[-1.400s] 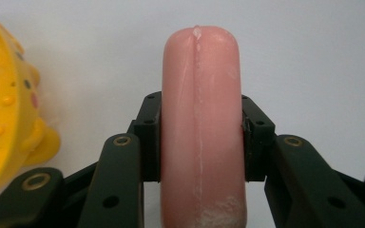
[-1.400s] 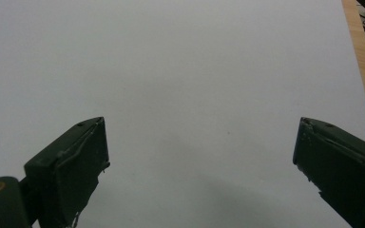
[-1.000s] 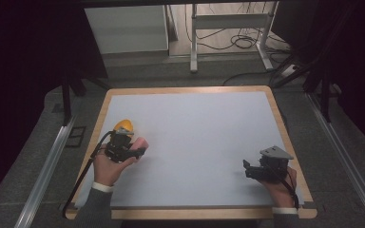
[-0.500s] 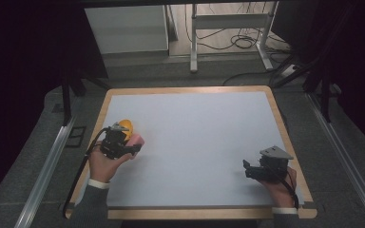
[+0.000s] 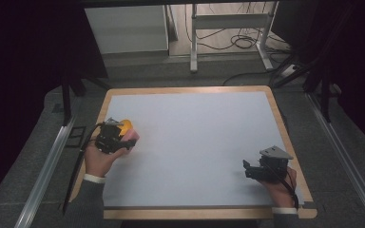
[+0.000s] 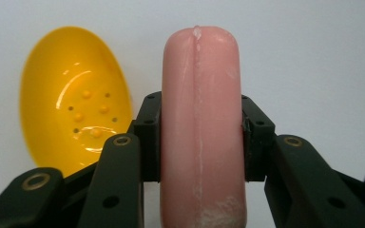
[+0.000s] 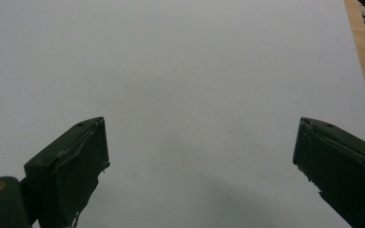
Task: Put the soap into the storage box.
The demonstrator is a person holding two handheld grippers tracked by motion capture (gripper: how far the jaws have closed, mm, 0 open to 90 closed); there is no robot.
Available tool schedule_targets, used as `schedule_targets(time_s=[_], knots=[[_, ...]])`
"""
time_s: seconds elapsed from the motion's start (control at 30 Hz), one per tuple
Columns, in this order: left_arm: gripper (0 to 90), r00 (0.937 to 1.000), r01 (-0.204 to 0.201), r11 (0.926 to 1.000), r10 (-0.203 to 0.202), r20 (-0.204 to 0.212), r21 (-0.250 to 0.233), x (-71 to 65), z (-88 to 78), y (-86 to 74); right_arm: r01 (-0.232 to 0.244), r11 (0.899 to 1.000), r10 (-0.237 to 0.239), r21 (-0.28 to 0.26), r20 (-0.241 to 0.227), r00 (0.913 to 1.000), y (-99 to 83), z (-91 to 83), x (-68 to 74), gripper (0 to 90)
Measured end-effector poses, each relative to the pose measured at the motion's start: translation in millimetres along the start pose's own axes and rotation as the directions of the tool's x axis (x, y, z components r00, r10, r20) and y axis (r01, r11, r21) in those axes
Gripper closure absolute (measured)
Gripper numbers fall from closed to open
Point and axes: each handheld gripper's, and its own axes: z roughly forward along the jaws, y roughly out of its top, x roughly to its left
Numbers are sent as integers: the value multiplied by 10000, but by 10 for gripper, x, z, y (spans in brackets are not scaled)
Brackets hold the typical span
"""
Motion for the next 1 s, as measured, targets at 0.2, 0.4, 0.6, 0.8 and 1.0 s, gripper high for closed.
schedule_targets(time_s=[0.2, 0.4, 0.6, 0.8, 1.0], knots=[[600, 9999, 158, 9999, -158, -33, -12, 86, -20, 53, -9, 10000, 9, 13, 0, 10000, -1, 3, 1, 43], [600, 9997, 244, 9997, -245, 65, 81, 145, 18, 93, -7, 10000, 7, 10, 6, 10000, -1, 1, -1, 43], [600, 9996, 285, 9996, -284, -82, 91, 190, 23, 123, -5, 10000, 5, 16, 13, 10000, -2, 3, -2, 43], [599, 9992, 335, 9993, -332, -204, 177, 235, 30, 135, -10, 10000, 9, 23, 22, 10000, -2, 3, 0, 43], [600, 9990, 387, 9990, -382, -252, 210, 277, 36, 144, -18, 10000, 18, 43, 31, 10000, -5, 8, -2, 43]])
